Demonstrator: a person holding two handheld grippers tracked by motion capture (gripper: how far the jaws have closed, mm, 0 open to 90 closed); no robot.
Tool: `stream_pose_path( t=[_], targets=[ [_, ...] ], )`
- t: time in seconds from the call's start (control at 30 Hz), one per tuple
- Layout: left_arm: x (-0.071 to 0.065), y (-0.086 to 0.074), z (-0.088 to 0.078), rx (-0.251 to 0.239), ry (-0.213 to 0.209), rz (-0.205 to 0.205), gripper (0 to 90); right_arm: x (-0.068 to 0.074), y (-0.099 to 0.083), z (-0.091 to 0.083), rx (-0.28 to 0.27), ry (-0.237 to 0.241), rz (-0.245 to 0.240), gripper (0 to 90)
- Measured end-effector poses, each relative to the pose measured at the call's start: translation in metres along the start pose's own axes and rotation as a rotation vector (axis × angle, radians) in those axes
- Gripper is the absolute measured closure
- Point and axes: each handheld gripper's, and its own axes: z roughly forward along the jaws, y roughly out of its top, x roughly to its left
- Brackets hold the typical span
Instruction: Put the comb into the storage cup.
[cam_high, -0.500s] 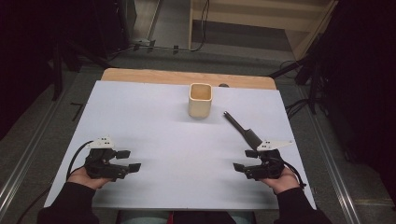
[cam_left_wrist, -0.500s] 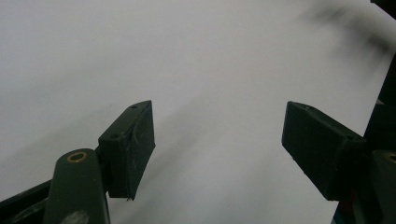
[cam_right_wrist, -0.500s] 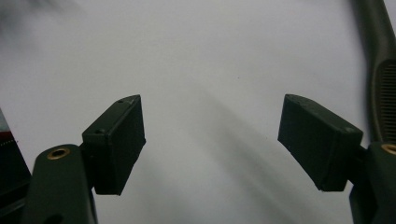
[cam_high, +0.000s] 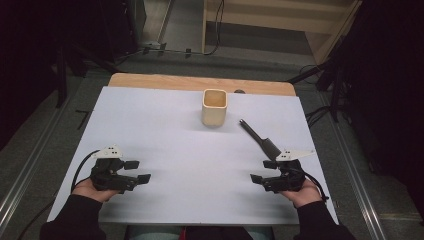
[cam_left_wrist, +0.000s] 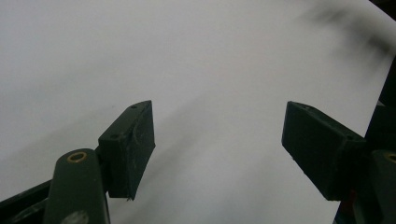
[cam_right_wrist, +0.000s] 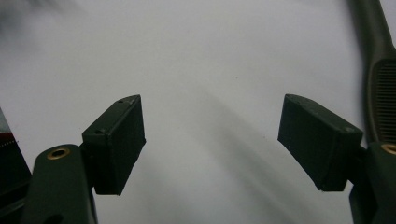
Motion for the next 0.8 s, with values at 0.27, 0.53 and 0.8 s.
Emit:
stream_pose_path(
  t=[0.27, 0.53, 0.8],
  targets=[
    [-0.0015, 0.0003, 0.001, 0.004, -0.001, 0.008, 26.4, -0.0008, 0.0005, 0.0014, 0.002, 0.002, 0.002, 21.1],
    [-0.0027, 0.0011, 0.0026, 0.002, -0.008, 0.009, 26.4, -0.0014, -0.0001, 0.0014, 0.003, -0.003, 0.0, 21.1],
    [-0.0037, 0.0016, 0.0046, 0.011, -0.015, 0.014, 26.4, -0.0016, -0.0001, 0.002, 0.012, -0.007, 0.009, 21.1]
  ],
)
